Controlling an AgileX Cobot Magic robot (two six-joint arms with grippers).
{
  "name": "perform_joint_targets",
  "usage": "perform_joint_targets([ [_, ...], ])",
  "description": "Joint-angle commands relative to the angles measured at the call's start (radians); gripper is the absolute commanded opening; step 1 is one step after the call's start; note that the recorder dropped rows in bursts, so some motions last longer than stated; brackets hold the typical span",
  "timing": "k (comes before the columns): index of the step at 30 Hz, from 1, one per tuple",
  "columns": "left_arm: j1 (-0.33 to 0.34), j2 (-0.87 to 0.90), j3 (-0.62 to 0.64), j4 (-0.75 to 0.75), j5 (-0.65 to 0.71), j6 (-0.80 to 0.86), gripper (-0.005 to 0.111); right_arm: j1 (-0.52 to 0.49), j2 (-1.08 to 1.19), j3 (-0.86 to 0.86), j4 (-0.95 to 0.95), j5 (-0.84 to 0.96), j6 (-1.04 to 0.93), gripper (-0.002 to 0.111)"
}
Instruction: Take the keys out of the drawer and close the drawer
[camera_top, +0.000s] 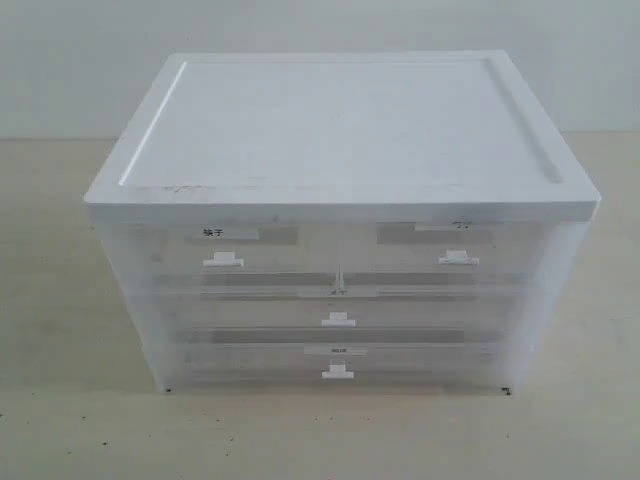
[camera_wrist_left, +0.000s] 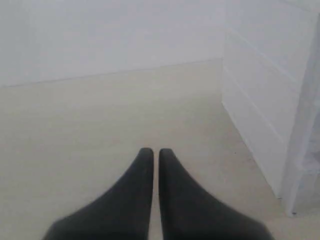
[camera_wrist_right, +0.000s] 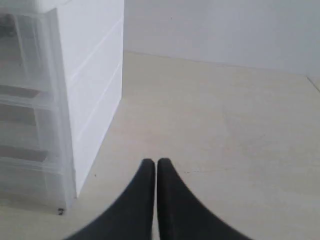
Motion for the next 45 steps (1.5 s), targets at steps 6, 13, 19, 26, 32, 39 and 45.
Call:
perform_joint_targets([
  [6, -0.004, -0.004, 0.003, -0.055, -0.261, 0.032, 0.005, 0.003, -0.005, 0.0, -0.014, -0.35, -0.053, 0.0],
  [13, -0.004, -0.004, 0.003, -0.151, -0.524, -0.175, 0.005, 0.003, -0.005, 0.0, 0.001, -0.587, 0.146, 0.0],
  [19, -0.004, -0.004, 0.003, -0.151, -0.721, -0.597, 0.005, 0.003, -0.005, 0.0, -0.004, -0.87, 0.611, 0.0],
  [26, -0.004, -0.004, -0.089, 0.34, -0.812, -1.04, 0.005, 0.003, -0.005, -0.114, -0.127, -0.881, 0.701, 0.0],
  [32, -0.004, 0.244, -0.295, 1.13, -1.068, -1.36, 0.005, 0.003, 0.133, -0.506, -0.416, -0.421, 0.68, 0.0],
  [39, -0.004, 0.621, -0.311, 1.28, -1.339, -1.349, 0.005, 0.111, 0.393, -0.783, -0.419, -0.011, 0.48, 0.0],
  [45, -0.035, 0.877, -0.31, 1.311, -1.446, -1.247, 0.005, 0.257, 0.547, -0.861, -0.226, 0.213, 0.063, 0.0],
])
